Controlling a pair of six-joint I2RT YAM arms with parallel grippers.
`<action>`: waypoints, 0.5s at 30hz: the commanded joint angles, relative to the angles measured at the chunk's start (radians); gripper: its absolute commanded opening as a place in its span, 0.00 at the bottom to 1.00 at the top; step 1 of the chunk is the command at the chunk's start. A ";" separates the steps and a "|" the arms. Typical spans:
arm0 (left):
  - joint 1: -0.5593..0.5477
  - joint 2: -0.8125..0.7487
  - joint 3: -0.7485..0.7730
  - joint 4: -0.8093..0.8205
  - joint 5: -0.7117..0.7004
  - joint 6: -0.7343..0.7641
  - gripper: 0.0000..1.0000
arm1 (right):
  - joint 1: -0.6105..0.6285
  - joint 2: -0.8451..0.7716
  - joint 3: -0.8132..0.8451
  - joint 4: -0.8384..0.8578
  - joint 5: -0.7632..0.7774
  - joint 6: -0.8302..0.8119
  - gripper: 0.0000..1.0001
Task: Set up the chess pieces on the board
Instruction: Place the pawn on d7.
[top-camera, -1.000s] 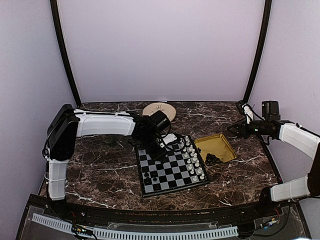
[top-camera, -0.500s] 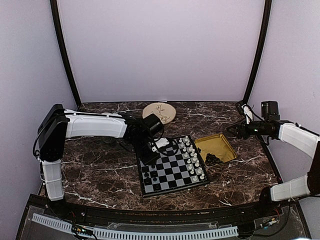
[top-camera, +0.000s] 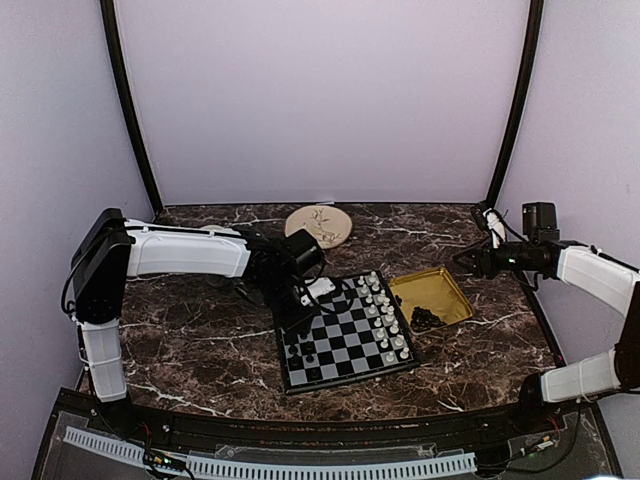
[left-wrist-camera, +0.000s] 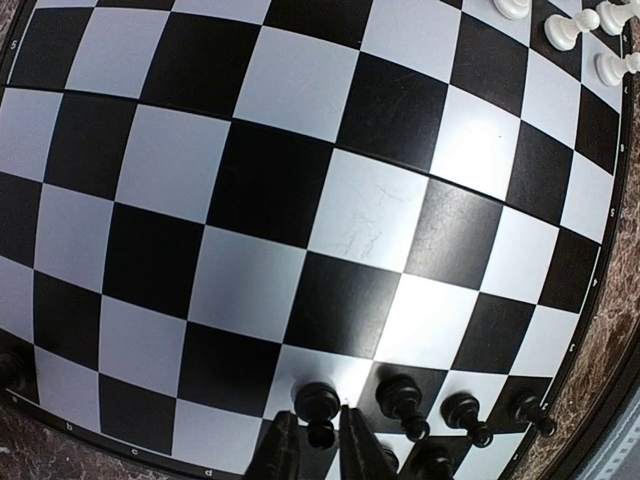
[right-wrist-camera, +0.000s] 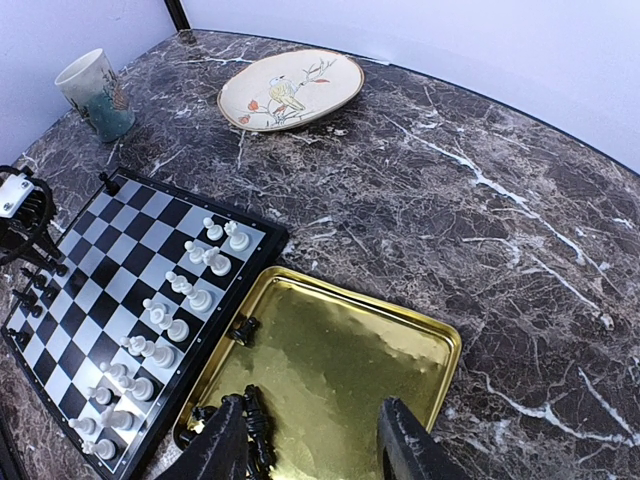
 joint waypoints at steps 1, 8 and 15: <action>-0.005 -0.048 -0.009 -0.004 -0.001 -0.009 0.18 | -0.003 -0.004 -0.010 0.024 -0.014 -0.008 0.44; -0.005 -0.048 -0.005 0.000 -0.001 -0.009 0.18 | -0.003 -0.004 -0.009 0.023 -0.016 -0.009 0.44; -0.005 -0.038 -0.003 0.007 0.019 -0.007 0.10 | -0.004 -0.002 -0.009 0.022 -0.015 -0.012 0.44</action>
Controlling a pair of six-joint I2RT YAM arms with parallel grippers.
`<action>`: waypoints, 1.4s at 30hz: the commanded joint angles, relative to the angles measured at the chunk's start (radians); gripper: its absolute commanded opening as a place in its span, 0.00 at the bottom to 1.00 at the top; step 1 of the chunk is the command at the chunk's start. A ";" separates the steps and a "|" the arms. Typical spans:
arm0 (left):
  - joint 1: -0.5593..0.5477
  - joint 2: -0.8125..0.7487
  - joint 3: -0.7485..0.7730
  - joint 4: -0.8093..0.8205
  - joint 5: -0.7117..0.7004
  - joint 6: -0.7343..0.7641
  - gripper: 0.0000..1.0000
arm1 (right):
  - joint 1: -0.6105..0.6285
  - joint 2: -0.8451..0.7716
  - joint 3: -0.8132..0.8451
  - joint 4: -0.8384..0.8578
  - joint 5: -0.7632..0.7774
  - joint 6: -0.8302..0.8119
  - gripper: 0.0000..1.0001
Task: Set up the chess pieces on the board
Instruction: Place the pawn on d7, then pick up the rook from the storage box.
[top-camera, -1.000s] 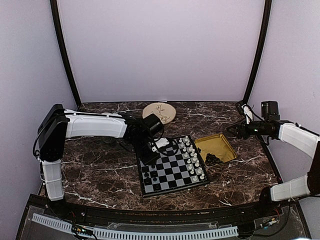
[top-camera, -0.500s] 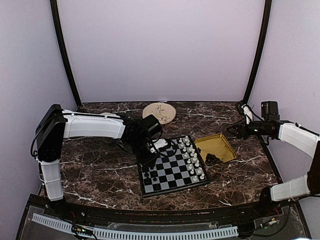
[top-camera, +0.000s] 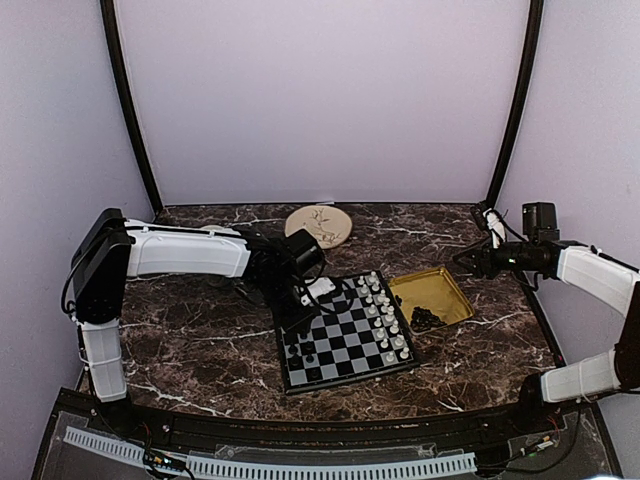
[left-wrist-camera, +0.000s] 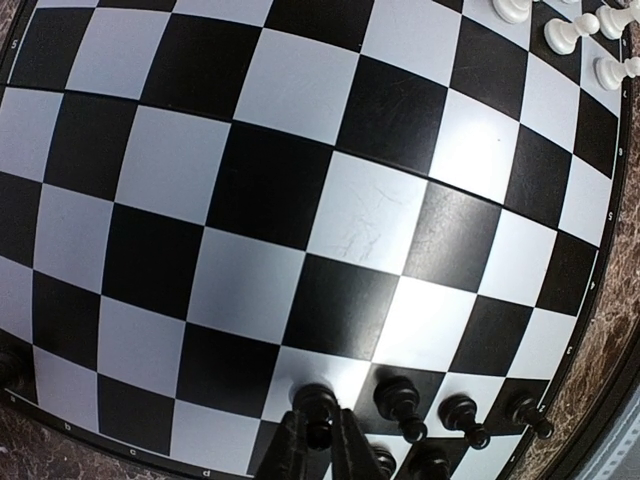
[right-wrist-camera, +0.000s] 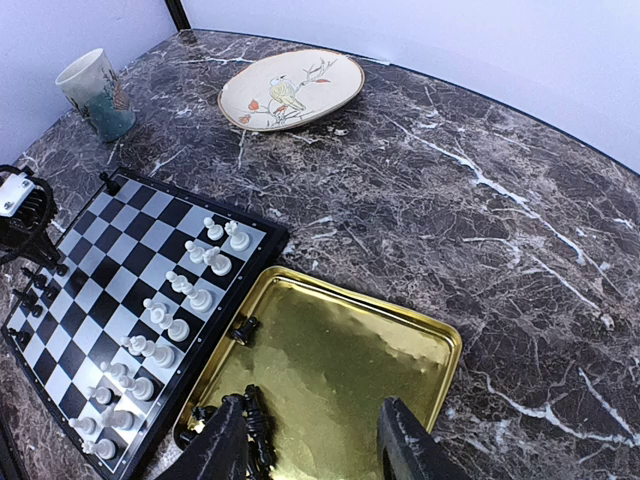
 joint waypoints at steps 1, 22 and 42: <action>-0.005 -0.036 -0.003 0.005 0.020 -0.001 0.09 | -0.004 -0.002 -0.009 0.021 -0.014 -0.011 0.44; -0.005 -0.033 0.007 0.006 0.021 -0.006 0.16 | -0.004 0.001 -0.008 0.019 -0.016 -0.013 0.44; 0.001 -0.163 0.044 0.228 -0.053 -0.100 0.27 | 0.094 0.131 0.342 -0.530 0.095 -0.291 0.36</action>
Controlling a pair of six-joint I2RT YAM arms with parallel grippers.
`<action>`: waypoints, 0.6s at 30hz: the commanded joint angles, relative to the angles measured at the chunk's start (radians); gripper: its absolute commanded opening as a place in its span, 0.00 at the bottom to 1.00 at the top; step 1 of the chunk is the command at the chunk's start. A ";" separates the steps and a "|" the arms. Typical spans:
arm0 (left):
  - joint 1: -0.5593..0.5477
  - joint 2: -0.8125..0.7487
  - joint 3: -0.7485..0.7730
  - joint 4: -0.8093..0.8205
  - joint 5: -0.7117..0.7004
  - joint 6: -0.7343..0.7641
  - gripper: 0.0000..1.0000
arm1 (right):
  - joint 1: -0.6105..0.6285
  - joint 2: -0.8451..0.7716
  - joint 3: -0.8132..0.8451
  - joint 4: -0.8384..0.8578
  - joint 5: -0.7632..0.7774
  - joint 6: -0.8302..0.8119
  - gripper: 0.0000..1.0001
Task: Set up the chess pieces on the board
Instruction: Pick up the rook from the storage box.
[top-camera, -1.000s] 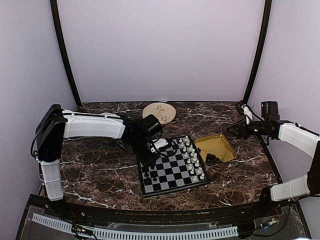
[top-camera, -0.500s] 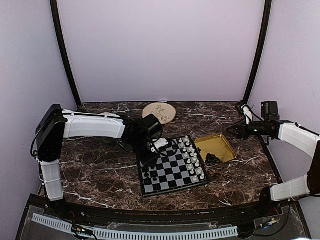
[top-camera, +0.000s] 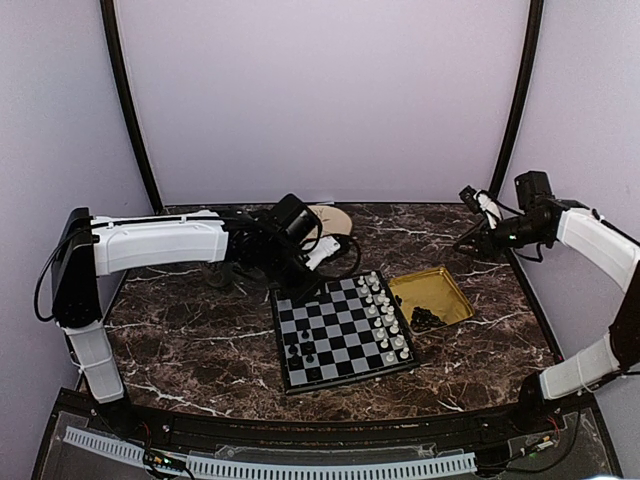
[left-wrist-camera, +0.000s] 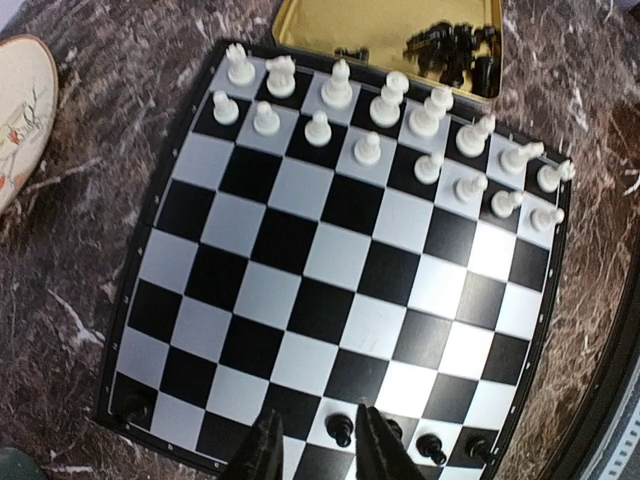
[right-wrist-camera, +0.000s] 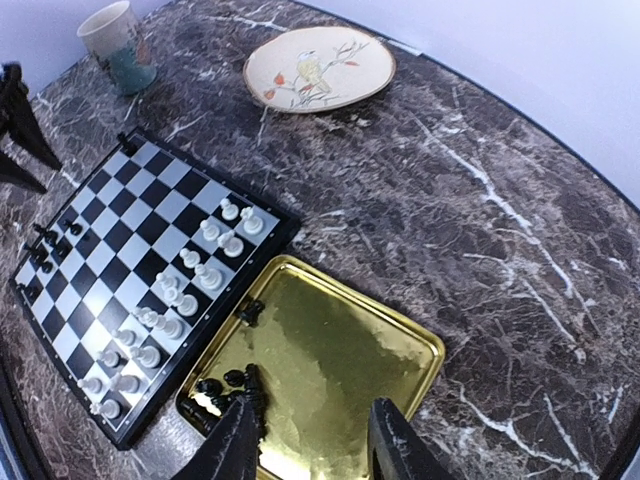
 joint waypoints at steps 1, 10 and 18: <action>0.001 -0.059 -0.020 0.184 0.005 -0.083 0.27 | 0.093 0.024 0.024 -0.161 0.091 -0.084 0.35; 0.031 -0.122 -0.110 0.425 0.015 -0.154 0.29 | 0.329 0.102 -0.027 -0.150 0.210 -0.069 0.29; 0.085 -0.152 -0.182 0.495 0.061 -0.198 0.30 | 0.425 0.241 0.007 -0.163 0.295 -0.060 0.25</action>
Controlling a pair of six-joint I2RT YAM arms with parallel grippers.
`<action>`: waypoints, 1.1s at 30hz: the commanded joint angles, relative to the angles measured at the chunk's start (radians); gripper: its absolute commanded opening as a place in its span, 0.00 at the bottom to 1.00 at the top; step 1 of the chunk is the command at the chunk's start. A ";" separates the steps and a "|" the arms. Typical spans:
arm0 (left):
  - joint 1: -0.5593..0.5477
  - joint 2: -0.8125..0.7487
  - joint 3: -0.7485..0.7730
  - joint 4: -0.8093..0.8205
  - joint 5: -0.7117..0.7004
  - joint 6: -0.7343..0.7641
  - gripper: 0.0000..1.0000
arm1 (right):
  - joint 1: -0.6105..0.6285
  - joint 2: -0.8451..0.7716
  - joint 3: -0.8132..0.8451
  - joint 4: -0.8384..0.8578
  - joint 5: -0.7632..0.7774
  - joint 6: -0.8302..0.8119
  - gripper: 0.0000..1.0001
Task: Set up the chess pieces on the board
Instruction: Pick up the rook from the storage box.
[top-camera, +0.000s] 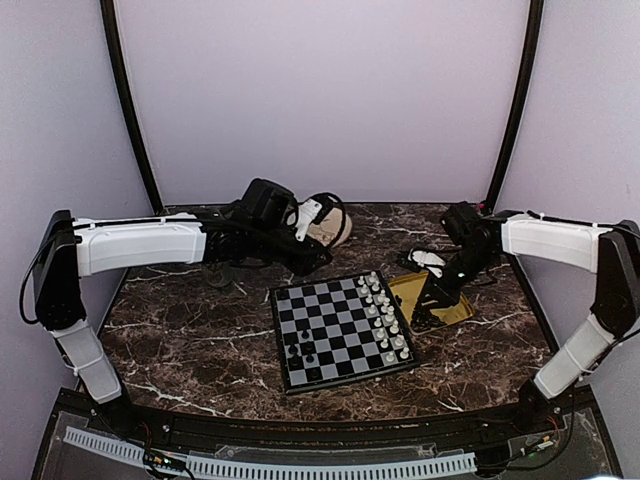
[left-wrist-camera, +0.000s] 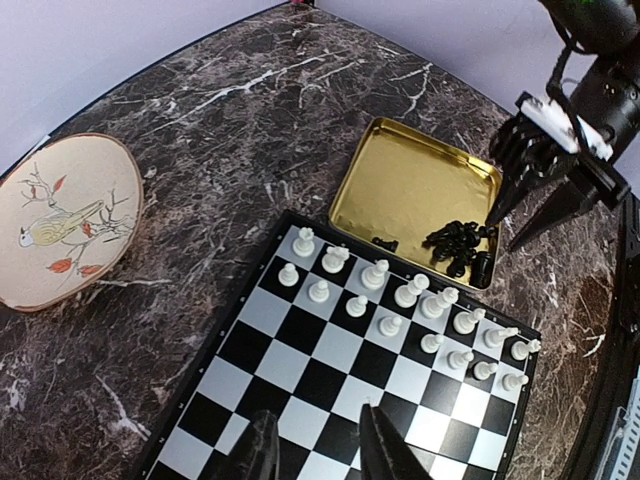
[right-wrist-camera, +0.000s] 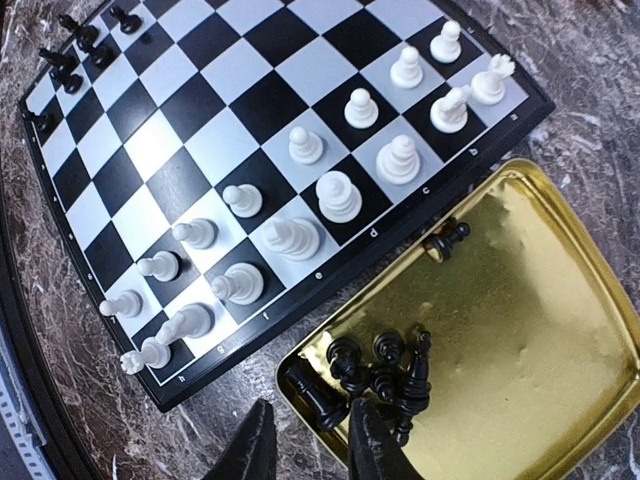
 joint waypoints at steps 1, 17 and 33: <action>0.018 -0.052 -0.049 0.068 0.027 -0.034 0.30 | 0.032 0.052 0.026 -0.013 0.062 0.012 0.26; 0.019 -0.061 -0.090 0.086 0.034 -0.042 0.30 | 0.080 0.190 0.063 0.000 0.164 0.042 0.25; 0.019 -0.067 -0.106 0.090 0.053 -0.054 0.30 | 0.083 0.200 0.091 -0.015 0.176 0.049 0.27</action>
